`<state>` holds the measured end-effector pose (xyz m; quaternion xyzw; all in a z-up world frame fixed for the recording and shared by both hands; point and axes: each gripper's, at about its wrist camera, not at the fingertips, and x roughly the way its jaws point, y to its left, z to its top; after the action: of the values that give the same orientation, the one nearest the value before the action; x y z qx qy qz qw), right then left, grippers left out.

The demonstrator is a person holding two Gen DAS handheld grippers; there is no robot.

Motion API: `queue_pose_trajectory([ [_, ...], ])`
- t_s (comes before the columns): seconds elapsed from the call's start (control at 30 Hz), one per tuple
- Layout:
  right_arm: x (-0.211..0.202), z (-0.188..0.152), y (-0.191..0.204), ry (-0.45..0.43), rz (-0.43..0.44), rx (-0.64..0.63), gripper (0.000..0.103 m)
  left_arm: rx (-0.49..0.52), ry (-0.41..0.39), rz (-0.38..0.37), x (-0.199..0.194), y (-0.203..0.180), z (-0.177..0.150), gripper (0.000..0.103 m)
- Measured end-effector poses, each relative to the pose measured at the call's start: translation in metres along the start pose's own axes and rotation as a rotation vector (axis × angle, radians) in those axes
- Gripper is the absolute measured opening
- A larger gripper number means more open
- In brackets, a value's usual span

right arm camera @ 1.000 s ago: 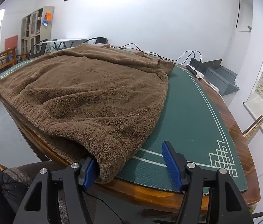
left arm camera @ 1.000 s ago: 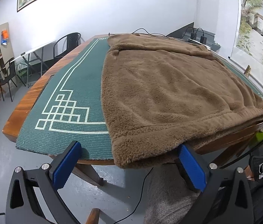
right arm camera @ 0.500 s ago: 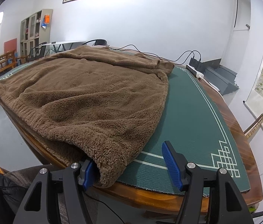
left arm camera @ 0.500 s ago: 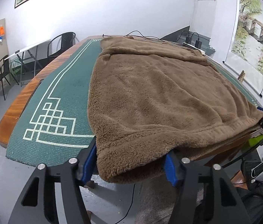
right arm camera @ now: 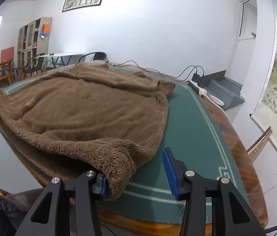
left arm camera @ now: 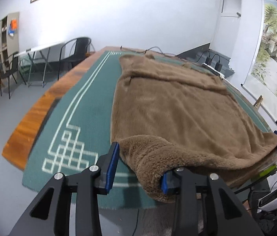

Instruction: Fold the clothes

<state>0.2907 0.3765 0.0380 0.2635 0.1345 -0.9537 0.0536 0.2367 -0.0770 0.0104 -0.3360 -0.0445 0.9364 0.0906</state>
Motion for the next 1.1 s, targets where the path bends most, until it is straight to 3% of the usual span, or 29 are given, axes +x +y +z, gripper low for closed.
queue_pose_trajectory([
  [0.13, -0.004, 0.018, -0.004, -0.042, -0.023, 0.000, 0.048, 0.028, -0.036, -0.001, -0.001, -0.006, 0.018, 0.028],
  [0.47, -0.003, 0.070, -0.021, -0.131, -0.094, -0.010, 0.048, 0.086, -0.151, 0.006, -0.014, -0.012, 0.076, 0.027],
  [0.7, 0.008, 0.124, -0.037, -0.199, -0.127, 0.005, 0.048, 0.110, -0.230, 0.011, -0.012, -0.018, 0.135, 0.027],
  [1.1, 0.077, 0.218, -0.071, -0.234, -0.198, 0.074, 0.048, 0.045, -0.237, 0.000, 0.064, -0.021, 0.243, 0.027],
])
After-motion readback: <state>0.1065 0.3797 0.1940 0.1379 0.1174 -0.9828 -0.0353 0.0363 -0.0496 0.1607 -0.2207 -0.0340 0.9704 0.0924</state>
